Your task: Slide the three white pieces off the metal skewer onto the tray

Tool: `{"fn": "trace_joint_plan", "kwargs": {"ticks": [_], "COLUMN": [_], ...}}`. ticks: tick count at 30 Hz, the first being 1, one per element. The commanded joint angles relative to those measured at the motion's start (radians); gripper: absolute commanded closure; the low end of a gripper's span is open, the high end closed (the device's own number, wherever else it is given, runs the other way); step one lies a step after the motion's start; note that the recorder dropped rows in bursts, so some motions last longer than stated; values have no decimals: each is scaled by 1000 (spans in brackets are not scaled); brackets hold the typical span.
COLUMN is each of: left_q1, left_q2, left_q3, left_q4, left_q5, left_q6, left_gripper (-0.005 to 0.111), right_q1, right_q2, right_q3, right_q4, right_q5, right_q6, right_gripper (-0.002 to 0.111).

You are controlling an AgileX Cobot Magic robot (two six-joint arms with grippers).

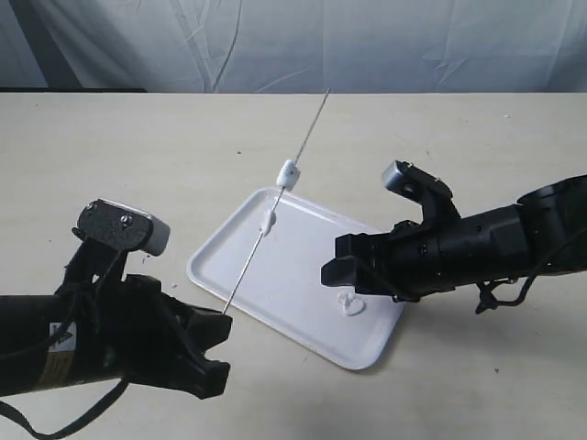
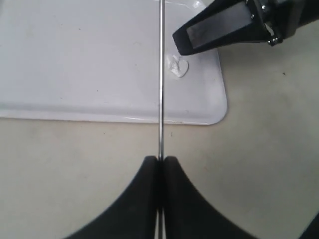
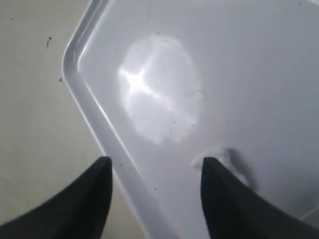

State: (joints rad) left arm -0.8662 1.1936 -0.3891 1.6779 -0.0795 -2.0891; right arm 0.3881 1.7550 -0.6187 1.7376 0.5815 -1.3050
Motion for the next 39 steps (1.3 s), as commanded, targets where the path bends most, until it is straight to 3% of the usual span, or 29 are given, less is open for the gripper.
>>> {"fn": "trace_joint_plan", "kwargs": {"ticks": [1, 8, 12, 15, 18, 19, 21, 29, 39], "left_q1": [94, 299, 376, 497, 635, 653, 689, 693, 560], "left_q2": [11, 34, 32, 28, 28, 28, 28, 27, 27], "left_q3": [2, 2, 0, 0, 0, 0, 0, 2, 2], "left_q4": [41, 67, 67, -51, -19, -23, -38, -20, -117], "left_q5": [-127, -513, -702, -938, -1090, -1142, -1142, -1142, -1142], "left_q6": [-3, -1, 11, 139, 143, 156, 186, 117, 164], "left_gripper": [107, 107, 107, 107, 107, 107, 107, 107, 107], "right_q1": [1, 1, 1, 1, 1, 1, 1, 1, 1], "right_q2": [-79, -345, -435, -549, -677, -694, -712, -714, -640], "right_q3": [-5, -5, -5, -5, -5, -5, -5, -5, -5], "right_q4": [-7, -93, -149, -163, -292, -338, -381, -174, -124], "right_q5": [64, 114, 156, 179, 60, 51, 60, 143, 81], "right_q6": [-6, 30, 115, 156, 275, 310, 372, 308, 282], "right_gripper": [56, 56, 56, 58, 58, 58, 58, 58, 58]}}
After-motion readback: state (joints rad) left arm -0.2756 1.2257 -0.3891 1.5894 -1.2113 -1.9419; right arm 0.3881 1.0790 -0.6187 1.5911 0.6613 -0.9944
